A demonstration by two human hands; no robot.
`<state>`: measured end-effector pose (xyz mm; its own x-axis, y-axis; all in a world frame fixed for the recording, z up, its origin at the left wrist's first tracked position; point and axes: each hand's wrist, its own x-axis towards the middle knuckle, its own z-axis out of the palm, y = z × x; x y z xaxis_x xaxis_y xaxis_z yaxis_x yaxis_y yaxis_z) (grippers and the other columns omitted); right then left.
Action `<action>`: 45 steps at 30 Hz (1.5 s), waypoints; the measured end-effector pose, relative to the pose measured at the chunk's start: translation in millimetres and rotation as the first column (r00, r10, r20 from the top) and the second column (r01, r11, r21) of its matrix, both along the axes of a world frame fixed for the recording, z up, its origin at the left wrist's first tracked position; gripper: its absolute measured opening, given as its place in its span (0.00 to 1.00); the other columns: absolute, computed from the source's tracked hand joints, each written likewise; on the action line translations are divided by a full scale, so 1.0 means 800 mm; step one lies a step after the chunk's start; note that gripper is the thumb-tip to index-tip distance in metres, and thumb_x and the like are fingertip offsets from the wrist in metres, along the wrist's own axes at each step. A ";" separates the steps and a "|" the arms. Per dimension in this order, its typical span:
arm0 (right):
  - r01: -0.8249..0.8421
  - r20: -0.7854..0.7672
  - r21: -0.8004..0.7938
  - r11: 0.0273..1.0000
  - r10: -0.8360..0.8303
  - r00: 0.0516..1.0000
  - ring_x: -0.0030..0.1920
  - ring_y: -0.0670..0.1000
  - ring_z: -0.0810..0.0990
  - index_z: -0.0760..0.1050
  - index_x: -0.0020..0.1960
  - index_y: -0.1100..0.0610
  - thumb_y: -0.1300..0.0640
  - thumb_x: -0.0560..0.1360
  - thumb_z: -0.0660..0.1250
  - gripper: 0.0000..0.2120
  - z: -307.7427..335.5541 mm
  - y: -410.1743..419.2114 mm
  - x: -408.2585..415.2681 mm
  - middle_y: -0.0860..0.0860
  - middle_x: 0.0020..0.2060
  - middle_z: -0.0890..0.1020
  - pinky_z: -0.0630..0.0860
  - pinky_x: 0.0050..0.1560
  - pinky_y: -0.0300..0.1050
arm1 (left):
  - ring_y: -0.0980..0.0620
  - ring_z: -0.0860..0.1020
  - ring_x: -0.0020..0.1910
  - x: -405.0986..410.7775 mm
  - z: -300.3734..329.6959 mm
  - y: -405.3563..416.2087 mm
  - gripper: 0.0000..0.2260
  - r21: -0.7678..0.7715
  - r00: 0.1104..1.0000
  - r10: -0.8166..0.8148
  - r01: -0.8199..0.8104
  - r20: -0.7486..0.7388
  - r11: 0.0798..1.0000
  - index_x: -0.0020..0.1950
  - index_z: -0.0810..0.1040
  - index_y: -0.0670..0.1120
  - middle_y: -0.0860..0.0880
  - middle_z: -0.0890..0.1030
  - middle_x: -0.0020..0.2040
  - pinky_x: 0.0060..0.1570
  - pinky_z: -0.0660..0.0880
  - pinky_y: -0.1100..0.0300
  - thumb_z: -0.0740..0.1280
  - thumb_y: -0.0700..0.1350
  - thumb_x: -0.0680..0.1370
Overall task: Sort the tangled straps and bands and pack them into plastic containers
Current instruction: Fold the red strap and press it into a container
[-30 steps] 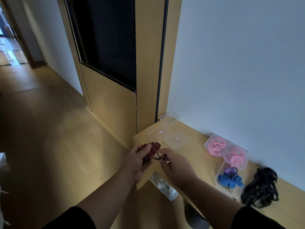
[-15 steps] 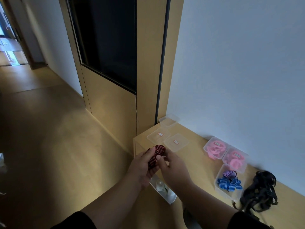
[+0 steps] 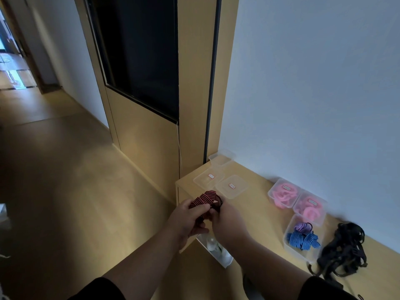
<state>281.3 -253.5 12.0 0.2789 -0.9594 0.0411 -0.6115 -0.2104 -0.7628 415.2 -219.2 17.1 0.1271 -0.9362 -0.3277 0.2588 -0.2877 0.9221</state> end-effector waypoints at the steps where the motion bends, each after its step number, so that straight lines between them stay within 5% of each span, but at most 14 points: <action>1: 0.021 0.014 0.010 1.000 -0.021 1.000 0.53 0.48 0.81 0.72 0.66 0.50 0.58 0.82 0.60 0.14 -0.001 -0.001 0.001 0.48 0.53 0.83 0.76 0.50 0.42 | 0.51 0.76 0.32 -0.003 0.001 0.000 0.11 0.009 0.999 0.025 -0.024 -0.047 1.000 0.57 0.78 0.40 0.44 0.80 0.39 0.35 0.80 0.54 0.70 0.44 0.78; 5: 0.039 0.055 0.026 0.999 -0.040 0.998 0.47 0.47 0.82 0.75 0.60 0.50 0.57 0.82 0.61 0.09 -0.002 -0.002 0.008 0.47 0.47 0.83 0.79 0.51 0.48 | 0.54 0.73 0.27 -0.010 0.006 -0.002 0.11 0.119 0.948 0.141 -0.111 -0.285 0.987 0.53 0.80 0.39 0.46 0.78 0.33 0.28 0.76 0.61 0.67 0.47 0.80; 9: -0.007 -0.003 0.007 1.000 0.007 1.000 0.50 0.51 0.81 0.74 0.61 0.51 0.58 0.81 0.61 0.10 0.002 -0.006 0.015 0.50 0.50 0.83 0.77 0.52 0.48 | 0.55 0.66 0.25 -0.004 0.001 -0.006 0.12 0.176 0.945 0.135 -0.084 -0.299 0.981 0.51 0.80 0.43 0.49 0.75 0.32 0.25 0.67 0.63 0.67 0.52 0.79; 14: 0.020 -0.176 -0.041 0.999 -0.027 0.984 0.46 0.49 0.74 0.76 0.59 0.54 0.56 0.83 0.59 0.09 0.000 -0.005 0.018 0.49 0.51 0.76 0.64 0.36 0.33 | 0.54 0.69 0.26 -0.002 -0.005 -0.011 0.12 0.124 0.980 0.119 -0.099 -0.161 0.987 0.50 0.81 0.41 0.47 0.77 0.35 0.27 0.72 0.60 0.67 0.49 0.80; 17: 0.028 -0.274 -0.035 0.999 -0.037 0.961 0.43 0.50 0.72 0.76 0.56 0.53 0.58 0.82 0.59 0.08 0.000 -0.007 0.021 0.48 0.47 0.74 0.60 0.31 0.33 | 0.51 0.72 0.27 -0.001 -0.012 -0.015 0.14 0.098 0.988 0.148 -0.143 -0.046 0.985 0.53 0.80 0.38 0.44 0.78 0.39 0.28 0.75 0.58 0.68 0.49 0.79; 23: 0.024 -0.308 0.005 1.000 -0.021 0.951 0.43 0.50 0.76 0.78 0.58 0.50 0.61 0.79 0.58 0.14 -0.001 -0.001 0.026 0.47 0.44 0.79 0.67 0.32 0.39 | 0.48 0.80 0.29 0.011 -0.022 -0.023 0.12 0.087 0.940 0.218 -0.248 0.261 0.965 0.49 0.81 0.41 0.43 0.83 0.41 0.32 0.81 0.54 0.70 0.51 0.77; 32: -0.002 -0.256 -0.045 0.999 -0.010 0.967 0.40 0.49 0.76 0.78 0.53 0.51 0.56 0.83 0.58 0.10 0.011 0.000 0.022 0.49 0.42 0.80 0.67 0.34 0.41 | 0.50 0.81 0.28 0.026 -0.015 -0.040 0.11 0.041 0.874 0.229 -0.272 0.429 0.961 0.53 0.77 0.38 0.43 0.83 0.40 0.29 0.81 0.55 0.70 0.46 0.78; 37: 0.047 -0.237 0.008 0.999 -0.043 0.971 0.36 0.48 0.78 0.73 0.44 0.51 0.54 0.83 0.58 0.11 0.026 -0.006 0.016 0.49 0.38 0.81 0.69 0.32 0.41 | 0.52 0.80 0.37 0.027 -0.023 -0.039 0.14 -0.149 0.544 0.098 0.050 0.833 0.988 0.51 0.75 0.48 0.50 0.80 0.40 0.37 0.79 0.51 0.67 0.57 0.76; 40: 0.019 -0.365 -0.004 1.000 -0.019 0.931 0.40 0.53 0.79 0.74 0.44 0.55 0.53 0.83 0.57 0.13 0.035 -0.014 0.013 0.53 0.40 0.81 0.69 0.35 0.45 | 0.51 0.78 0.40 0.022 -0.025 -0.034 0.19 -0.138 0.437 0.032 0.213 0.899 0.967 0.52 0.75 0.48 0.51 0.79 0.43 0.37 0.76 0.52 0.64 0.63 0.76; 45: -0.104 -0.570 0.033 0.994 0.105 0.815 0.43 0.55 0.77 0.70 0.47 0.55 0.56 0.83 0.56 0.09 0.045 -0.006 0.013 0.55 0.43 0.78 0.64 0.30 0.42 | 0.48 0.75 0.43 0.018 -0.023 -0.033 0.15 -0.024 0.293 -0.064 0.287 0.954 0.958 0.55 0.72 0.47 0.48 0.78 0.48 0.37 0.70 0.53 0.65 0.57 0.79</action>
<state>291.8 -258.2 47.9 0.3509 -0.9231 -0.1572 -0.9111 -0.2978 -0.2848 429.6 -245.3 -1.0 0.0678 -0.9966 0.0458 -0.8474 -0.0333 0.5298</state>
